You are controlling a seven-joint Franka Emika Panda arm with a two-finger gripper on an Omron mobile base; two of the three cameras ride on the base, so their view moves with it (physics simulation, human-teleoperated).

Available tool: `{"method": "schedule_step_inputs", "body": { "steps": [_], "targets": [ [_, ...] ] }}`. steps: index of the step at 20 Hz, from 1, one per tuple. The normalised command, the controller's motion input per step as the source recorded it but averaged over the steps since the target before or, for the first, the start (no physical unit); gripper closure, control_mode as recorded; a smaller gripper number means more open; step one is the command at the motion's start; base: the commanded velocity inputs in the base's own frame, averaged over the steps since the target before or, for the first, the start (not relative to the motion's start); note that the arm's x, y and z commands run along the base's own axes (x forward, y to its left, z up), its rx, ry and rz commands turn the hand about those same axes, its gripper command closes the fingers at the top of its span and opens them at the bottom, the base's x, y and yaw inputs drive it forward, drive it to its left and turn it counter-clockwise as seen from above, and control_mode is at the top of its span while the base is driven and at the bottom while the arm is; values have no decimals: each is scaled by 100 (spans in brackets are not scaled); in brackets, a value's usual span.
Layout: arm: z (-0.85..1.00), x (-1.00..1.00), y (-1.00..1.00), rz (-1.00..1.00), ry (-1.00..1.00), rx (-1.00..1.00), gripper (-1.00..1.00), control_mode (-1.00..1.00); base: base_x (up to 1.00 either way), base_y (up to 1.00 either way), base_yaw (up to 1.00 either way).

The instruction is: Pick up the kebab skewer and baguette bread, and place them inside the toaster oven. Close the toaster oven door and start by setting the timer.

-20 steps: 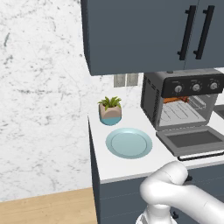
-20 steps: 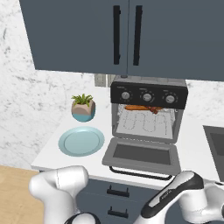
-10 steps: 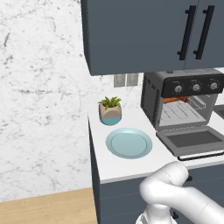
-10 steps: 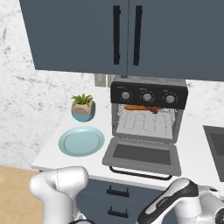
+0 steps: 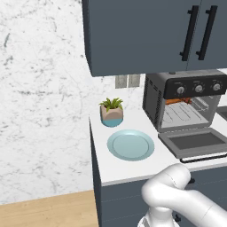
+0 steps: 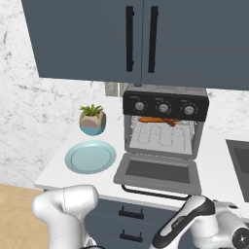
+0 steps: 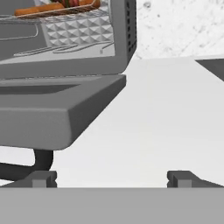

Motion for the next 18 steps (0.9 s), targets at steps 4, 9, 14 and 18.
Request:
{"method": "schedule_step_inputs", "body": {
  "steps": [4, 9, 14, 18],
  "targets": [
    [0, 11, 0, 0, 0, 0, -100, -100, 0, 0, 0],
    [2, 0, 4, 0, -2, 0, -100, -100, 0, 0, 0],
    [2, 10, 1, -1, -3, 0, -100, -100, 0, 0, 0],
    [2, 18, 0, -1, -4, 0, -100, -100, 0, 0, 0]
  ]
}}
